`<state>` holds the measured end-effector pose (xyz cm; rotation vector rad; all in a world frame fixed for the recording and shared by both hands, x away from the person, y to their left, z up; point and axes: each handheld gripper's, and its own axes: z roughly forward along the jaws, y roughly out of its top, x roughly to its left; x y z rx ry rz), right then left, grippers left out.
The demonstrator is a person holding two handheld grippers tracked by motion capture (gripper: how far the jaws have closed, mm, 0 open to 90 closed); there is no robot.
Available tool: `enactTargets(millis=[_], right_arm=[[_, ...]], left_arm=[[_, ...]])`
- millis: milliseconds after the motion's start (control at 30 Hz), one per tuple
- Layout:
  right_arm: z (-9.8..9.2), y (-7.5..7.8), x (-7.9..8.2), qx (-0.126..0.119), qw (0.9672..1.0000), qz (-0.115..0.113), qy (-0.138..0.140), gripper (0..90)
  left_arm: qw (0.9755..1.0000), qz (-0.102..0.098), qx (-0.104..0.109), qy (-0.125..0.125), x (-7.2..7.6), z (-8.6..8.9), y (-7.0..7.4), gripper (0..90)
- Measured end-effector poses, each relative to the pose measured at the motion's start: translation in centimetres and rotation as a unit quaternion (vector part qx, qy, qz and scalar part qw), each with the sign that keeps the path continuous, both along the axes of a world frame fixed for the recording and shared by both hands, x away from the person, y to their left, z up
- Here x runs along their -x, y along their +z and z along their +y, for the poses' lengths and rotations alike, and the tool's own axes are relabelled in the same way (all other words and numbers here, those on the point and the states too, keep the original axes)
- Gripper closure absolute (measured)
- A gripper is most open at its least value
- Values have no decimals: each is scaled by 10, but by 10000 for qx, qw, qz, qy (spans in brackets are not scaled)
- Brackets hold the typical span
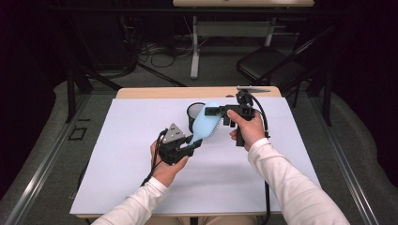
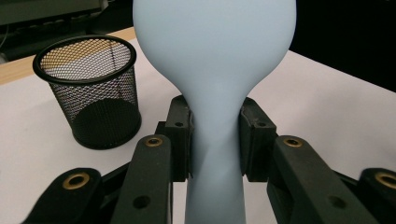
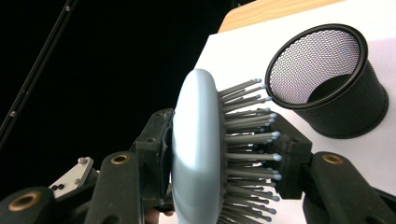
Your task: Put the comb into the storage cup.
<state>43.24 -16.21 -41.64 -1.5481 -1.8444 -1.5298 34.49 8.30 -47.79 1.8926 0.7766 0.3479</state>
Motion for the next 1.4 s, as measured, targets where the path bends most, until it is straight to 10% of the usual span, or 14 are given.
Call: enactTargets(millis=[1400], right_arm=[[1, -2, -1, -95, 9999, 117, 78, 509]], left_arm=[[10000, 20, -1, 28, 0, -1, -3, 688]])
